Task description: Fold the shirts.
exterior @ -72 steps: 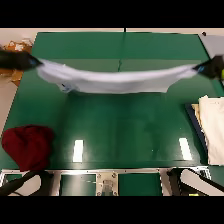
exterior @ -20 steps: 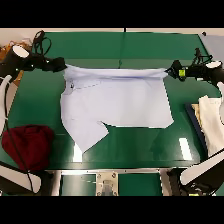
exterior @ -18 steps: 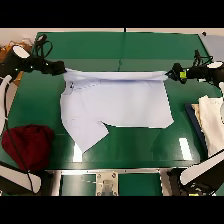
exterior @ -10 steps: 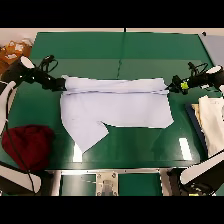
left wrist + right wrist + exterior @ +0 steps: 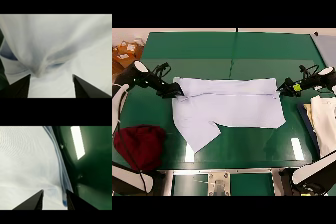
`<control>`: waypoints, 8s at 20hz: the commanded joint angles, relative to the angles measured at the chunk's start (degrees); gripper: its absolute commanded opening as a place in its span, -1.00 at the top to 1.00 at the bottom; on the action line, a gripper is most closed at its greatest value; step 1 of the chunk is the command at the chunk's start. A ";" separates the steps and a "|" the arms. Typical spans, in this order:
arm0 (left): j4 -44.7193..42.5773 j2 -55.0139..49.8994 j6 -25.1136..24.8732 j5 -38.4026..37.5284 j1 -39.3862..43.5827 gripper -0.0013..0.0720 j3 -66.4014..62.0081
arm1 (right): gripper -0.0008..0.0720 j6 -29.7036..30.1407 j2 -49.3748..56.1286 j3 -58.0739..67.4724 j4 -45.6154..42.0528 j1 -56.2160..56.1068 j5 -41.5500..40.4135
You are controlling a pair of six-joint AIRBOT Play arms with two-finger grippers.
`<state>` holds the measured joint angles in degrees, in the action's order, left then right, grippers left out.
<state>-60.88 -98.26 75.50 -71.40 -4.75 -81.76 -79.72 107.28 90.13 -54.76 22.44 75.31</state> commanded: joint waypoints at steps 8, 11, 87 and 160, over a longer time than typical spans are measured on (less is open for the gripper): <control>-1.81 9.25 3.50 -18.97 -3.21 0.92 0.63 | 0.95 -4.72 -19.12 -12.17 -8.83 4.17 12.13; -4.96 22.58 3.58 -12.22 -3.21 0.92 14.60 | 0.95 -9.90 -30.99 -26.21 -16.61 5.68 8.35; -8.76 2.40 15.52 -0.55 8.52 0.89 -13.51 | -0.42 11.69 4.63 -4.70 -0.66 3.67 4.74; -3.06 -5.55 8.57 -17.64 -2.80 0.92 -38.75 | -0.43 -5.44 -13.14 -26.43 4.04 -25.11 -14.69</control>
<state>-62.26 -103.81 83.74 -89.95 -7.51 -120.46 -86.78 94.43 71.77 -53.23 -2.92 65.32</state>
